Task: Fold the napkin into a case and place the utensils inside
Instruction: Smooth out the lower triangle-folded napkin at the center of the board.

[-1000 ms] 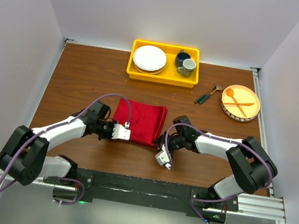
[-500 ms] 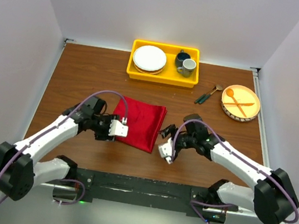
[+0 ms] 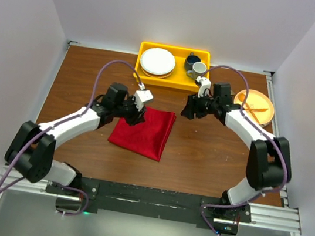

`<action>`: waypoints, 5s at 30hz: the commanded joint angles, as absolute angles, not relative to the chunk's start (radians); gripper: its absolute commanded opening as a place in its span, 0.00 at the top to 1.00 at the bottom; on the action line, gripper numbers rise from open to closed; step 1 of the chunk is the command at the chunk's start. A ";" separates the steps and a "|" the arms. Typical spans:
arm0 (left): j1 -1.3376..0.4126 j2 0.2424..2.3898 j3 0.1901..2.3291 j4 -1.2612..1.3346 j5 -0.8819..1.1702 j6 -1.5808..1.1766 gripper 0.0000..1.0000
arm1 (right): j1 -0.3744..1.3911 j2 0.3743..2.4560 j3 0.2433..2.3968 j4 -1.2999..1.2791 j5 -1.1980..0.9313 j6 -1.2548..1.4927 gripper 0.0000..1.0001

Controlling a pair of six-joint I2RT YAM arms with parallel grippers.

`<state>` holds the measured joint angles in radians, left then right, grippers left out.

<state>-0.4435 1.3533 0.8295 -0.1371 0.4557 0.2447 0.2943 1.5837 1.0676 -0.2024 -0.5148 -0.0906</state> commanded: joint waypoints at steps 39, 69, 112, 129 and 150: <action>-0.802 1.752 0.934 0.066 0.322 0.123 0.93 | 0.279 2.117 1.281 -0.163 -0.561 0.506 0.94; -0.706 1.643 0.909 0.187 0.344 0.083 0.96 | 0.248 2.187 1.408 -0.383 -0.724 0.360 0.39; -0.686 1.795 1.028 0.160 0.298 0.175 0.99 | 0.252 2.327 1.519 -0.365 -0.723 0.282 0.73; -0.718 1.950 1.101 0.167 0.253 0.181 1.00 | 0.252 2.326 1.505 -0.356 -0.744 0.290 0.70; -0.718 1.967 1.066 0.140 0.248 0.212 1.00 | 0.287 2.264 1.611 -0.480 -0.779 0.065 0.94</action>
<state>-0.7147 1.9430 1.0817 0.1646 0.2638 0.1825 0.2749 2.2829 1.6058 -0.4351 -0.8295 0.1608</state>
